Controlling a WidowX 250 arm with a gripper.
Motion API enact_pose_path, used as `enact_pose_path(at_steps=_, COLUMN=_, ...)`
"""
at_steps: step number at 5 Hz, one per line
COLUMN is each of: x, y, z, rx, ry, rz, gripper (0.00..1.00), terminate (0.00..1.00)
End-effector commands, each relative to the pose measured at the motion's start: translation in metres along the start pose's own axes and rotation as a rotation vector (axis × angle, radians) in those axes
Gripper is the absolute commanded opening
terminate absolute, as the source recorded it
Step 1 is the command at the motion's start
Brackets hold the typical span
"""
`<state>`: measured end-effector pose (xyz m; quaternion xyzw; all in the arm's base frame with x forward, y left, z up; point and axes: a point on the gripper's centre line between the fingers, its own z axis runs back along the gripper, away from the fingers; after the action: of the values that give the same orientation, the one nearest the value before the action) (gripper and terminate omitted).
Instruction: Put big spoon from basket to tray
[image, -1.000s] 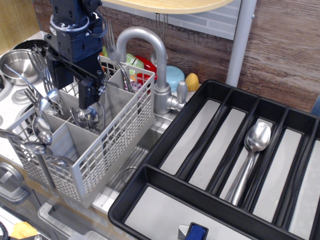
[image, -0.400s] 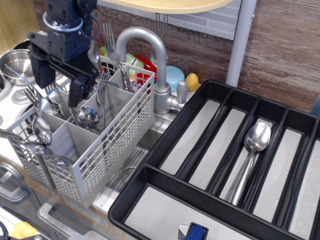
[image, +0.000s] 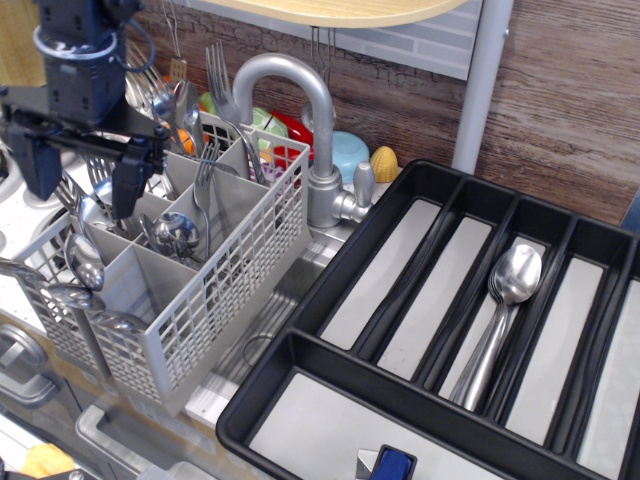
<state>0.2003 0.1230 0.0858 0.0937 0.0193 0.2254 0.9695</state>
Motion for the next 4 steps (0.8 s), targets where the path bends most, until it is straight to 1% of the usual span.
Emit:
enact_pose_path(at_steps=1, x=0.001, y=0.002, z=-0.003, rx=-0.025, ry=0.01, rz=0.157, gripper=1.0, terminate=0.0)
enact_pose_path(at_steps=2, x=0.0, y=0.002, z=-0.015, rx=-0.016, ry=0.019, rz=0.235, gripper=1.0, terminate=0.0)
enact_pose_path(at_steps=3, x=0.0, y=0.006, z=-0.026, rx=-0.024, ry=0.018, rz=0.237, gripper=1.0, terminate=0.0)
enact_pose_path(at_steps=4, x=0.0, y=0.007, z=-0.041, rx=-0.038, ry=0.034, rz=0.19, gripper=1.0, terminate=0.0)
